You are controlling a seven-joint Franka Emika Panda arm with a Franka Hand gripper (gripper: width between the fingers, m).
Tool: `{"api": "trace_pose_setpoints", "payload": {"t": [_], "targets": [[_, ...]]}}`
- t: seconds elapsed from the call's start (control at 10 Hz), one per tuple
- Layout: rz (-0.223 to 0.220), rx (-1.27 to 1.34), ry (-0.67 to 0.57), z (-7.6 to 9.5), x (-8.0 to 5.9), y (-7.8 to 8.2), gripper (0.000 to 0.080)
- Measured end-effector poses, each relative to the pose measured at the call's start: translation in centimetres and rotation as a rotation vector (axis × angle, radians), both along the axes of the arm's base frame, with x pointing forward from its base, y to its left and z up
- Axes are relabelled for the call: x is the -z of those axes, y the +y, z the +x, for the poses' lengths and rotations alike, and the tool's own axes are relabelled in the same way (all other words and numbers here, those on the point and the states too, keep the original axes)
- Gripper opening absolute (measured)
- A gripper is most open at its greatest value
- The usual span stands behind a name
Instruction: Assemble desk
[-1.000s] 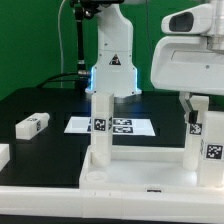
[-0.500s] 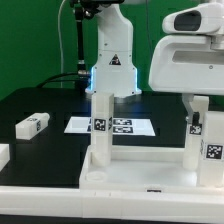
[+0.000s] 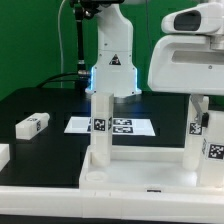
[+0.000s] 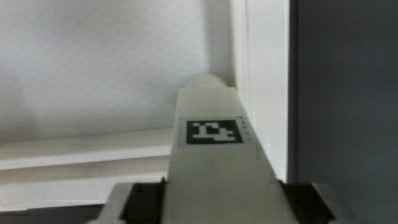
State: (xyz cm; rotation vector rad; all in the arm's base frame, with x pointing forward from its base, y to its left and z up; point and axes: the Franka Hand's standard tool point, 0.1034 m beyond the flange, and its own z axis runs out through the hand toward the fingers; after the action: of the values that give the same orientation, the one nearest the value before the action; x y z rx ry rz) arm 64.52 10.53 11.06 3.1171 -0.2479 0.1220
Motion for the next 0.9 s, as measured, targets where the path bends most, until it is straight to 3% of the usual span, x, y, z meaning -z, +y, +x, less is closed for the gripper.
{"api": "trace_pose_setpoints", "payload": {"t": [0.3, 0.4, 0.9], "targets": [[0.016, 0.104, -0.005, 0.02, 0.03, -0.03, 0.0289], [0.048, 0.235, -0.016, 0.1, 0.06, -0.25, 0.029], [0.113, 0.727, -0.019, 0.26, 0.02, -0.51, 0.029]]}}
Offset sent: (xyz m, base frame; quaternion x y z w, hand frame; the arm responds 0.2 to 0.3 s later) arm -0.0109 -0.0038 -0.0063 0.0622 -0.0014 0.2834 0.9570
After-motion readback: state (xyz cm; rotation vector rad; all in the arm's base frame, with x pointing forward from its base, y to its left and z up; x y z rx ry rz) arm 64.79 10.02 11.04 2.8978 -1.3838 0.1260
